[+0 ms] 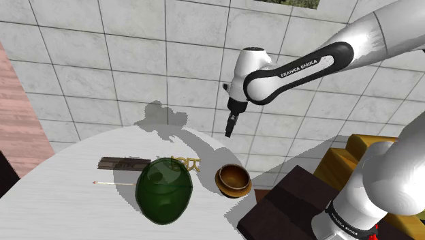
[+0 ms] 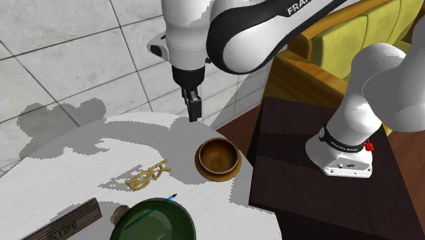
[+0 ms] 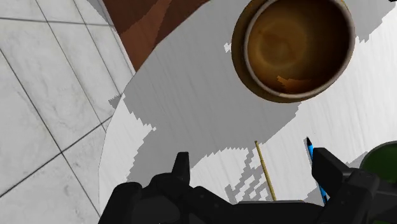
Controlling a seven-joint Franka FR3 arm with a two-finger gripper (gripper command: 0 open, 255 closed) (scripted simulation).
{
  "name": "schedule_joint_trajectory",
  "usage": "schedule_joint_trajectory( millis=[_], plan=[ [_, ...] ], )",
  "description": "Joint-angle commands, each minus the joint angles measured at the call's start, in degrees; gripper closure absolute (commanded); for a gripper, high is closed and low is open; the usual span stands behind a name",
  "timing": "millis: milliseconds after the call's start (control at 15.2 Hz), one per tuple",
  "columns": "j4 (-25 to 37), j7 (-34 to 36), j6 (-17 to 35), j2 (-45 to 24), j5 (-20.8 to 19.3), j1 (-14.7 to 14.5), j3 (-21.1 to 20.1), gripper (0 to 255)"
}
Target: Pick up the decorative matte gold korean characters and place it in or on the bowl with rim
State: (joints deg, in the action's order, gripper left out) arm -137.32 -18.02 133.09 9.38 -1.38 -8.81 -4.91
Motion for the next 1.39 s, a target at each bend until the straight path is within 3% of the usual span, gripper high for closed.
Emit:
schedule_joint_trajectory(
  millis=[0, 660, 1122, 1320],
  plan=[
    [0.85, -1.19, 3.54, -4.0, 0.2, -0.45, -0.26, 0],
    [11.64, -5.29, 14.96, -24.78, -0.39, -2.88, -2.54, 0],
    [22.17, -7.54, 19.01, -38.54, -2.02, -4.97, -3.86, 0],
    [22.93, -7.28, 20.4, -40.69, -2.4, -5.32, -3.53, 0]
  ],
)
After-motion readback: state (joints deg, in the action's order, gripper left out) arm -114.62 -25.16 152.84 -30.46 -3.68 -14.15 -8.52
